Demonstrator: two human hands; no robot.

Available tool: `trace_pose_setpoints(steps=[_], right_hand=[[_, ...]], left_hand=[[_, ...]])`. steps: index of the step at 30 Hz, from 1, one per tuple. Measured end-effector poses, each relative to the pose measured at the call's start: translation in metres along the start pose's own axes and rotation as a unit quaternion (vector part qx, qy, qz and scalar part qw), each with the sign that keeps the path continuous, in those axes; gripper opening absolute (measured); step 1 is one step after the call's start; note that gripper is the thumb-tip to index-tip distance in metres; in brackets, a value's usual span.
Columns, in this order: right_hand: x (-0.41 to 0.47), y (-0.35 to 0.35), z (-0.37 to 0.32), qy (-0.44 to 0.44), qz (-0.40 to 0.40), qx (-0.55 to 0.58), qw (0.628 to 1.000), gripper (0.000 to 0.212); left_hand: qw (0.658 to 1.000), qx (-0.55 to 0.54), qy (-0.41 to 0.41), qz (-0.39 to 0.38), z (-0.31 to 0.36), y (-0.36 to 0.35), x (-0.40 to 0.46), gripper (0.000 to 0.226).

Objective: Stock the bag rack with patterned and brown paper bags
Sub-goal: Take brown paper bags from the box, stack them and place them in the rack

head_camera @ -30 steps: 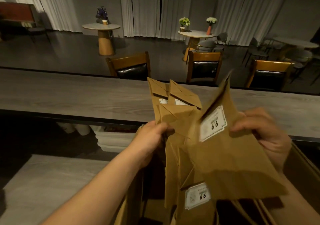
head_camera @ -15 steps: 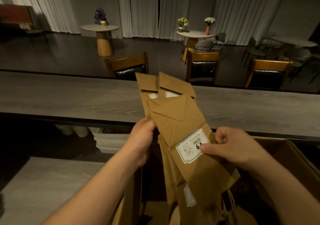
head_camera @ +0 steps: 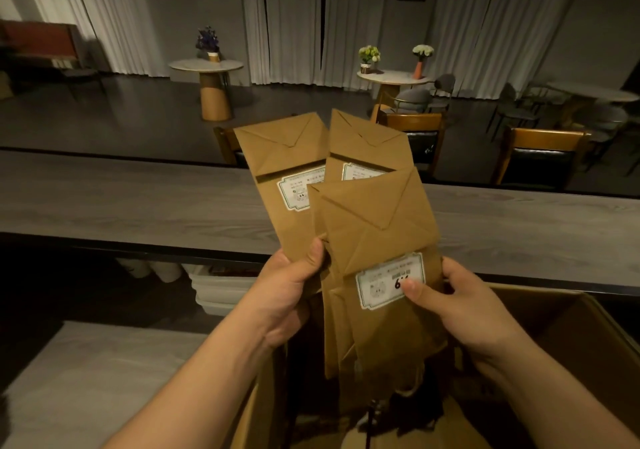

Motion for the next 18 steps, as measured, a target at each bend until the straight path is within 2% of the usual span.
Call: trace_pose_setpoints(steps=[3, 6, 9, 12, 18], right_hand=[[0.000, 0.000, -0.003, -0.005, -0.012, 0.038, 0.999, 0.037], [0.002, 0.004, -0.002, -0.019, 0.007, 0.122, 0.992, 0.030], [0.002, 0.008, 0.004, -0.040, 0.038, 0.200, 0.978, 0.033], [0.001, 0.008, 0.006, -0.056, 0.037, 0.222, 0.973, 0.032], [-0.005, -0.008, 0.001, -0.081, -0.053, 0.178, 0.979, 0.035]], left_hand=[[1.000, -0.013, 0.012, 0.006, -0.001, 0.001, 0.000, 0.044], [0.999, -0.029, 0.021, 0.015, -0.002, 0.003, 0.001, 0.032], [0.998, -0.050, 0.007, 0.021, -0.001, 0.003, 0.003, 0.028], [0.998, -0.059, -0.003, 0.007, 0.001, 0.000, 0.002, 0.029], [0.995, -0.095, 0.018, -0.004, -0.001, -0.001, 0.001, 0.029]])
Point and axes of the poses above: each hand's wrist, its own x-axis towards the middle knuckle, its own y-axis out of the back of the hand, z = x × y, the point moved 8 cm from there along x, towards the middle knuckle, and after that the axes turned 1 degree about -z, right-handed, at the moved point
